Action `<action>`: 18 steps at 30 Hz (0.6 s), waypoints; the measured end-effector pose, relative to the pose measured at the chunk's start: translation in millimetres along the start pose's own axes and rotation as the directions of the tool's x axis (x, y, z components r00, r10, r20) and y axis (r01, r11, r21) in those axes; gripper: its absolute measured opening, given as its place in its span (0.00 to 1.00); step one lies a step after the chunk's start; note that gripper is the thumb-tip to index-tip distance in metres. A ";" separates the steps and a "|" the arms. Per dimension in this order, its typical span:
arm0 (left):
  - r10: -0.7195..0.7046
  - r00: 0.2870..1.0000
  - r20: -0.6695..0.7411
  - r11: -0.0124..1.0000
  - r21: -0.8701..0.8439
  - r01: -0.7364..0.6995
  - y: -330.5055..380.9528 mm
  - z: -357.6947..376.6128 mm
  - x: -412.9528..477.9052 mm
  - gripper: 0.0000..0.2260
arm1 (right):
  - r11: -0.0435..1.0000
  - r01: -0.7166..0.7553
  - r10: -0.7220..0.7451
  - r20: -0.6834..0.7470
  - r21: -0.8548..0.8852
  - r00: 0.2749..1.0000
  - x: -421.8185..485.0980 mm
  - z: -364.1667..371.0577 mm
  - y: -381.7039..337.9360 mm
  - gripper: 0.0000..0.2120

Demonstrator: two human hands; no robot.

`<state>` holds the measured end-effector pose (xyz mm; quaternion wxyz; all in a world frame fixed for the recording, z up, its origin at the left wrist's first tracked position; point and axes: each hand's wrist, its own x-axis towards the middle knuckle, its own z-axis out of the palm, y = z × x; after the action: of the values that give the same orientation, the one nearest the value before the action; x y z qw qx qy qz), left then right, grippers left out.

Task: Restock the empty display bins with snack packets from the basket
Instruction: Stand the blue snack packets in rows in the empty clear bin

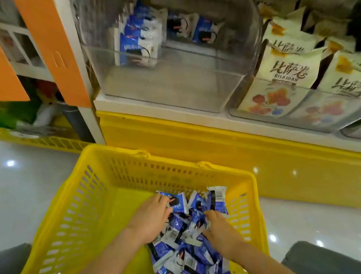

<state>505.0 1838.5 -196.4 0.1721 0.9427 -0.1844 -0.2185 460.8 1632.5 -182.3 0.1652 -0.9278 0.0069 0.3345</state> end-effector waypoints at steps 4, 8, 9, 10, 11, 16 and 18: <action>-0.018 0.966 0.259 0.997 -0.071 0.038 -13.8 59.6 -8.1 0.21 | 0.986 0.036 -0.020 0.097 -0.164 0.995 4.0 33.5 10.8 0.26; -0.070 0.923 0.378 0.981 -0.143 0.133 -18.1 87.1 -6.5 0.23 | 0.995 0.049 -0.036 0.143 -0.086 0.989 5.5 48.5 8.8 0.27; -0.094 0.922 0.376 0.971 -0.170 0.168 -18.4 91.3 -4.3 0.22 | 0.994 0.051 -0.037 0.145 -0.093 0.989 5.1 52.1 7.6 0.27; -0.118 0.925 0.362 0.959 -0.200 0.200 -18.3 94.5 -1.8 0.20 | 0.994 0.050 -0.037 0.137 -0.098 0.990 5.7 55.4 6.8 0.26; -0.137 0.930 0.341 0.946 -0.233 0.224 -17.9 96.9 1.1 0.16 | 0.995 0.039 -0.028 0.119 -0.090 0.993 6.4 57.4 5.6 0.24; -0.268 0.909 0.319 0.810 -0.437 0.392 -12.1 101.6 14.8 0.09 | 0.996 -0.086 0.084 0.068 0.021 0.994 14.1 58.2 1.4 0.19; -0.310 0.888 0.340 0.719 -0.527 0.453 -5.5 103.4 19.6 0.11 | 0.995 -0.099 0.096 0.086 0.031 0.992 16.0 56.5 -1.0 0.18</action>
<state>473.7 1809.8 -292.9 0.3862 0.8268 0.0740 -0.4023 438.4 1652.6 -232.7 0.1652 -0.9083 0.0514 0.3808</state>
